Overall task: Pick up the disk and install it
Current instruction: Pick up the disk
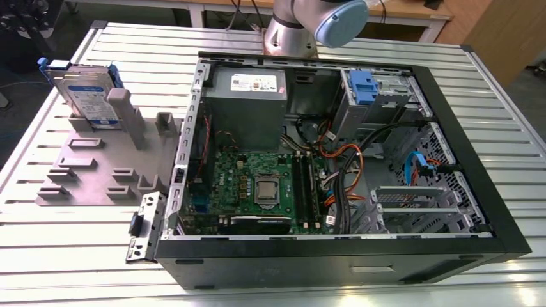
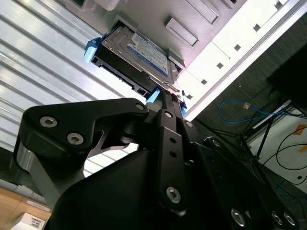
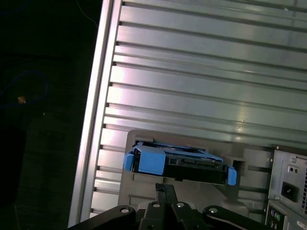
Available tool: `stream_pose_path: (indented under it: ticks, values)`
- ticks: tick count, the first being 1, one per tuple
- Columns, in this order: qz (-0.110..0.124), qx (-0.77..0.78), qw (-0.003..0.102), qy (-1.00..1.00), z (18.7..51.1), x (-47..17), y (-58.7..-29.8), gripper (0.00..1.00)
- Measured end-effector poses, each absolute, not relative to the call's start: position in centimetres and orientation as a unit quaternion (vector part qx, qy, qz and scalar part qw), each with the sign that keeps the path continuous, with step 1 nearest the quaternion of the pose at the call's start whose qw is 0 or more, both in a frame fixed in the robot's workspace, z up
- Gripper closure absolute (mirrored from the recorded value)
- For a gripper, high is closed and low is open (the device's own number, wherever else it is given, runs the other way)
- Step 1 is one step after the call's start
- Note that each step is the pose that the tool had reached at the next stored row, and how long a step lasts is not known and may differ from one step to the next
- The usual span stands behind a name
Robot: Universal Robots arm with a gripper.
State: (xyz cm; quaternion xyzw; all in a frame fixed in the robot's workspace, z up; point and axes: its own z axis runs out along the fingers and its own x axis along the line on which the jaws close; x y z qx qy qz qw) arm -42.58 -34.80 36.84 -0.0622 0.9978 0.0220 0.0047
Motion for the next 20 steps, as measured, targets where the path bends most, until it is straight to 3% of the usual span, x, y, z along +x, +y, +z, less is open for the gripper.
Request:
stream_pose_path:
  ticks: [20]
  values:
    - [0.022, -0.215, 0.001, 0.976, 36.83, -42.58, -34.80, 0.89]
